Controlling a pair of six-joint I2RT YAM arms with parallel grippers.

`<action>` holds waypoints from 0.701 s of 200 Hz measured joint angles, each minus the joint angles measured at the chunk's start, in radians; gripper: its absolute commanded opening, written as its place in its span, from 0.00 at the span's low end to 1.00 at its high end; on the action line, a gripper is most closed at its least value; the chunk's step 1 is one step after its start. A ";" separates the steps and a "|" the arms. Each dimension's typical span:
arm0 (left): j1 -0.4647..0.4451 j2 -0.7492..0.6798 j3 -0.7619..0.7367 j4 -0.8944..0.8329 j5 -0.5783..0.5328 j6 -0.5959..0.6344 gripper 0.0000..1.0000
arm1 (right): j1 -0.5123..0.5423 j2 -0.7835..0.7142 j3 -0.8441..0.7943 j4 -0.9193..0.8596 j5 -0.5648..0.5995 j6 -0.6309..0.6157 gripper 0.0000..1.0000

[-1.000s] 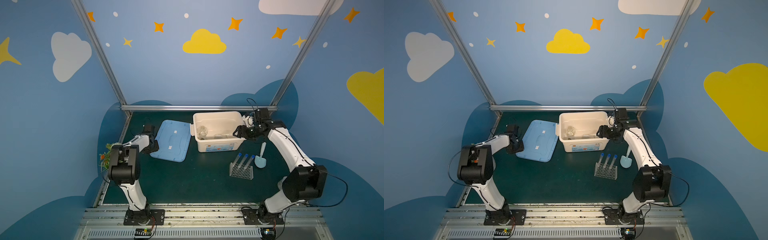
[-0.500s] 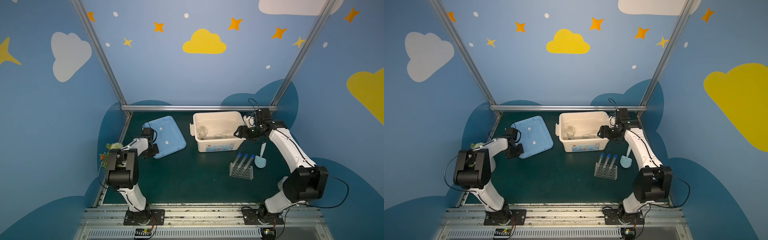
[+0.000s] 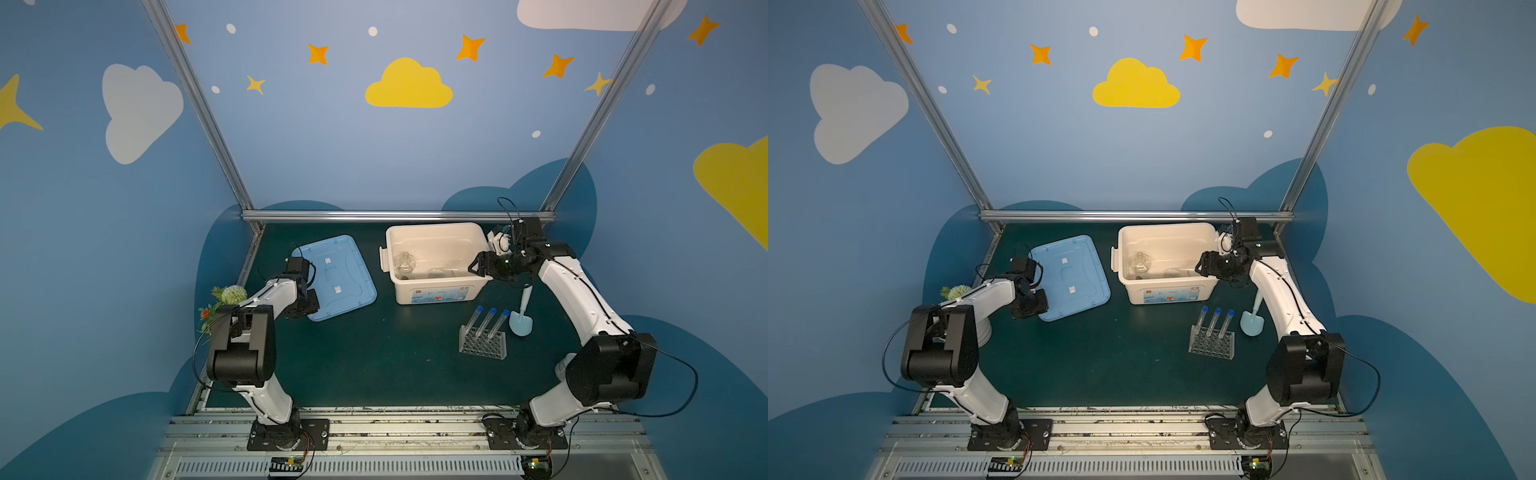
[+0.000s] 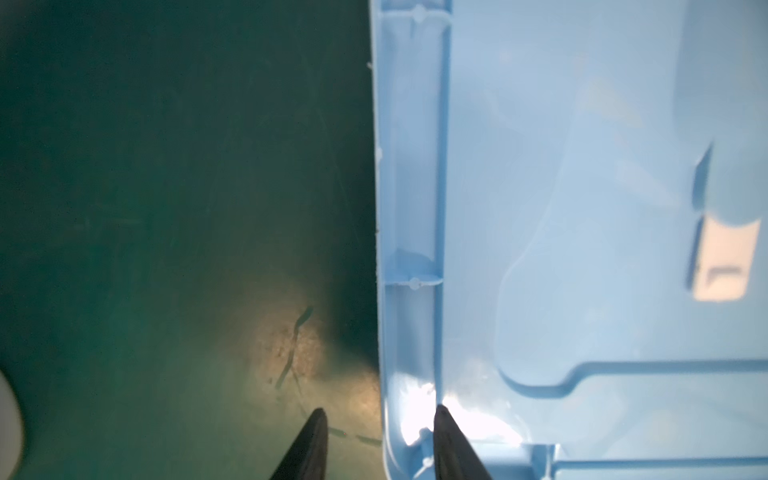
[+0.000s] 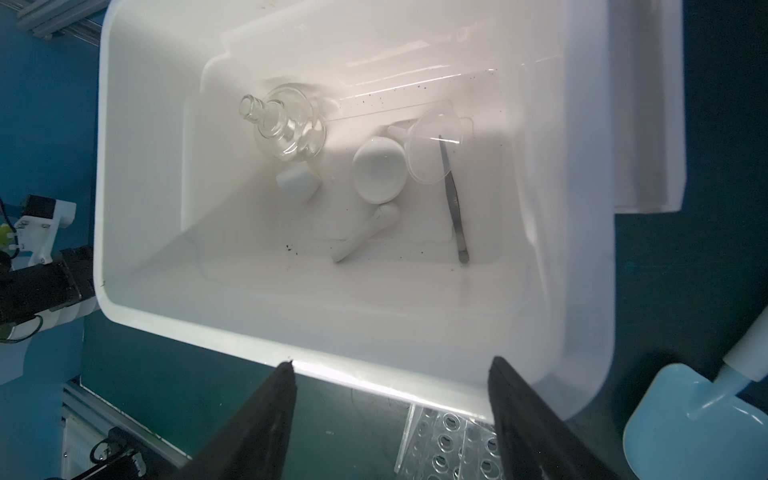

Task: Organize the chemistry lab equipment
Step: 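Close the left gripper on the blue lid's edge while the right waits, then lift the blue lid with the left gripper toward the right gripper above the box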

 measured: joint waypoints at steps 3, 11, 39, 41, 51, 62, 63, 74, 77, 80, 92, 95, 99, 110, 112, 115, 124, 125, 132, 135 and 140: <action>0.000 0.000 0.000 0.000 0.000 -0.003 0.55 | -0.001 0.000 0.000 0.000 -0.001 0.000 0.73; 0.002 0.000 0.001 0.000 0.000 -0.006 0.55 | -0.002 0.000 0.000 0.000 -0.002 0.000 0.74; 0.013 0.025 0.027 0.001 0.000 -0.012 0.51 | -0.002 0.000 0.000 -0.001 -0.002 0.000 0.73; 0.014 0.028 0.030 0.001 0.000 -0.012 0.51 | -0.002 0.000 0.000 -0.001 -0.002 0.000 0.74; 0.018 0.044 0.043 0.001 0.001 -0.012 0.46 | -0.002 0.000 0.000 -0.001 -0.003 0.000 0.73; 0.019 0.068 0.065 -0.001 0.004 -0.010 0.39 | -0.002 -0.001 0.000 -0.001 -0.003 0.001 0.73; 0.019 0.069 0.066 -0.002 0.005 -0.008 0.39 | -0.002 -0.001 0.000 -0.001 -0.003 0.001 0.73; 0.020 0.096 0.087 -0.001 0.009 -0.006 0.34 | -0.002 -0.003 0.000 -0.003 -0.003 0.002 0.73; 0.020 0.101 0.093 -0.001 0.011 -0.002 0.33 | -0.002 -0.004 0.000 -0.004 -0.003 0.002 0.73; 0.020 0.108 0.097 -0.001 0.013 -0.001 0.33 | -0.002 -0.006 0.000 -0.006 -0.004 0.002 0.73; 0.019 0.125 0.111 -0.003 0.020 0.008 0.27 | -0.002 -0.012 0.000 -0.014 -0.008 0.005 0.73; 0.019 0.129 0.114 -0.004 0.024 0.009 0.25 | -0.002 -0.014 0.000 -0.015 -0.009 0.005 0.73; 0.020 0.132 0.117 -0.004 0.027 0.011 0.23 | -0.002 -0.016 0.000 -0.016 -0.012 0.006 0.73; 0.020 0.137 0.118 -0.004 0.039 0.016 0.14 | -0.002 -0.023 0.000 -0.017 -0.023 0.008 0.73; 0.020 0.137 0.118 -0.004 0.041 0.017 0.13 | -0.002 -0.024 0.000 -0.017 -0.026 0.009 0.73; 0.021 0.137 0.118 -0.004 0.045 0.018 0.11 | -0.002 -0.026 0.000 -0.017 -0.031 0.009 0.73; 0.024 0.137 0.117 -0.002 0.061 0.024 0.04 | -0.002 -0.029 0.000 -0.016 -0.047 0.010 0.74; 0.024 0.137 0.117 -0.002 0.062 0.023 0.03 | -0.002 -0.029 0.000 -0.016 -0.048 0.010 0.73; 0.026 0.134 0.115 0.003 0.072 0.025 0.03 | -0.002 -0.030 0.000 -0.016 -0.064 0.013 0.73; 0.027 0.132 0.113 0.006 0.076 0.021 0.03 | -0.002 -0.031 0.000 -0.015 -0.070 0.013 0.73; 0.030 0.126 0.107 0.016 0.085 0.020 0.03 | -0.002 -0.031 0.000 -0.015 -0.084 0.015 0.73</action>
